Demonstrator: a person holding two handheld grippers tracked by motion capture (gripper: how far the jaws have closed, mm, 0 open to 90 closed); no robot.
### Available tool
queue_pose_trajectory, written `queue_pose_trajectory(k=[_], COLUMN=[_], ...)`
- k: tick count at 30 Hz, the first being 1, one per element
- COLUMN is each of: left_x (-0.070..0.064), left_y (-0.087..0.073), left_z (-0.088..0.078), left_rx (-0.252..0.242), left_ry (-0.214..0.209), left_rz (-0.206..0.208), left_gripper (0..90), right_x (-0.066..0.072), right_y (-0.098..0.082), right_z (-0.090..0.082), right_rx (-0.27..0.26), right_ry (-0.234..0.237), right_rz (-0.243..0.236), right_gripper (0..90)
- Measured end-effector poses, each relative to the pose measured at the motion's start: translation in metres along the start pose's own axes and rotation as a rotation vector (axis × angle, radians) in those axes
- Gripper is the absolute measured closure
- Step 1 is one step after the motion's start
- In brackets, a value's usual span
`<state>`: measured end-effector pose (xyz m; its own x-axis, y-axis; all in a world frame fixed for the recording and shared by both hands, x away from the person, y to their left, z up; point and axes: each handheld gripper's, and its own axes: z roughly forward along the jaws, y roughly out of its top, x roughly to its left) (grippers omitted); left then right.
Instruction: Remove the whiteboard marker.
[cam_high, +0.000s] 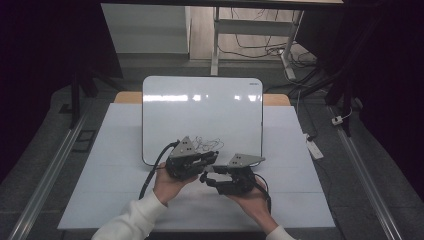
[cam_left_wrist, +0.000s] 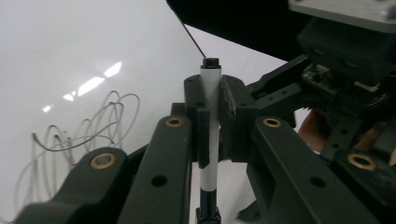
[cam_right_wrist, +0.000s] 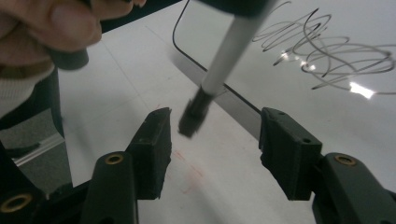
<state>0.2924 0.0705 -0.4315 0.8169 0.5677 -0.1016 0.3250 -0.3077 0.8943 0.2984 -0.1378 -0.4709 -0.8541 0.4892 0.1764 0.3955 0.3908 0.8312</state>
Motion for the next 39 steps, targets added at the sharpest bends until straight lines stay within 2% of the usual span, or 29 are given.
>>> queue_pose_trajectory(k=[3,5,11,12,17,19,20,21,22,24,25,26,27,28,29,30,31,35,38,39], left_x=[-0.003,-0.006,-0.010,-0.012,-0.014,-0.014,-0.014,-0.013,-0.013,-0.009,-0.009,-0.003,-0.003,0.003,0.003,0.008,0.008,0.017,0.023,0.026], left_y=[-0.001,-0.001,0.000,0.000,0.000,0.000,0.000,-0.001,-0.001,-0.002,-0.002,-0.006,-0.006,-0.011,-0.011,-0.018,-0.018,-0.036,-0.053,-0.059], left_z=[0.004,0.007,0.009,0.010,0.012,0.014,0.014,0.012,0.012,0.006,0.006,-0.004,-0.004,-0.014,-0.014,-0.024,-0.024,-0.045,-0.061,-0.066], left_rx=[0.004,0.002,-0.008,-0.007,-0.005,0.004,0.004,-0.005,-0.005,-0.014,-0.014,-0.023,-0.023,-0.022,-0.022,-0.006,-0.006,0.038,0.060,0.067], left_ry=[0.002,0.001,0.000,0.004,0.011,-0.001,-0.001,-0.005,-0.005,-0.012,-0.012,-0.008,-0.008,-0.002,-0.002,0.013,0.013,0.045,0.057,0.061], left_rz=[0.006,0.008,0.011,0.016,0.028,0.021,0.021,0.003,0.003,-0.022,-0.022,-0.049,-0.049,-0.074,-0.074,-0.084,-0.084,-0.091,-0.114,-0.124], left_gripper=[81.6,81.6,81.6,81.6,81.5,81.0,79.6,77.2,69.9,57.2,53.9,50.4,47.7,44.8,42.6,41.1,40.6,39.0,38.9,38.9], right_x=[0.000,0.001,0.000,-0.001,-0.003,-0.004,-0.004,-0.005,-0.005,-0.006,-0.006,-0.009,-0.011,-0.014,-0.016,-0.018,-0.018,-0.023,-0.028,-0.028], right_y=[0.001,0.002,0.000,-0.001,-0.002,-0.003,-0.003,-0.003,-0.003,-0.003,-0.003,-0.003,-0.003,-0.004,-0.005,-0.006,-0.006,-0.008,-0.009,-0.009], right_z=[0.003,0.006,0.009,0.009,0.008,0.008,0.008,0.008,0.008,0.007,0.007,0.004,0.003,0.001,-0.001,-0.003,-0.003,-0.011,-0.022,-0.022], right_rx=[0.010,0.027,0.051,0.059,0.076,0.084,0.084,0.079,0.077,0.070,0.070,0.064,0.056,0.048,0.040,0.031,0.031,-0.006,-0.052,-0.052], right_ry=[0.008,0.006,-0.004,-0.012,-0.032,-0.039,-0.042,-0.045,-0.046,-0.047,-0.047,-0.054,-0.056,-0.063,-0.068,-0.070,-0.070,-0.090,-0.109,-0.109], right_rz=[0.016,0.030,0.070,0.074,0.100,0.100,0.098,0.091,0.084,0.073,0.073,0.061,0.058,0.056,0.056,0.063,0.063,0.043,0.035,0.035], right_gripper=[50.4,57.8,67.8,73.3,76.5,77.0,77.2,77.3,77.4,77.5,77.5,77.5,77.5,77.5,77.6,77.6,77.6,77.6,77.6,77.6])
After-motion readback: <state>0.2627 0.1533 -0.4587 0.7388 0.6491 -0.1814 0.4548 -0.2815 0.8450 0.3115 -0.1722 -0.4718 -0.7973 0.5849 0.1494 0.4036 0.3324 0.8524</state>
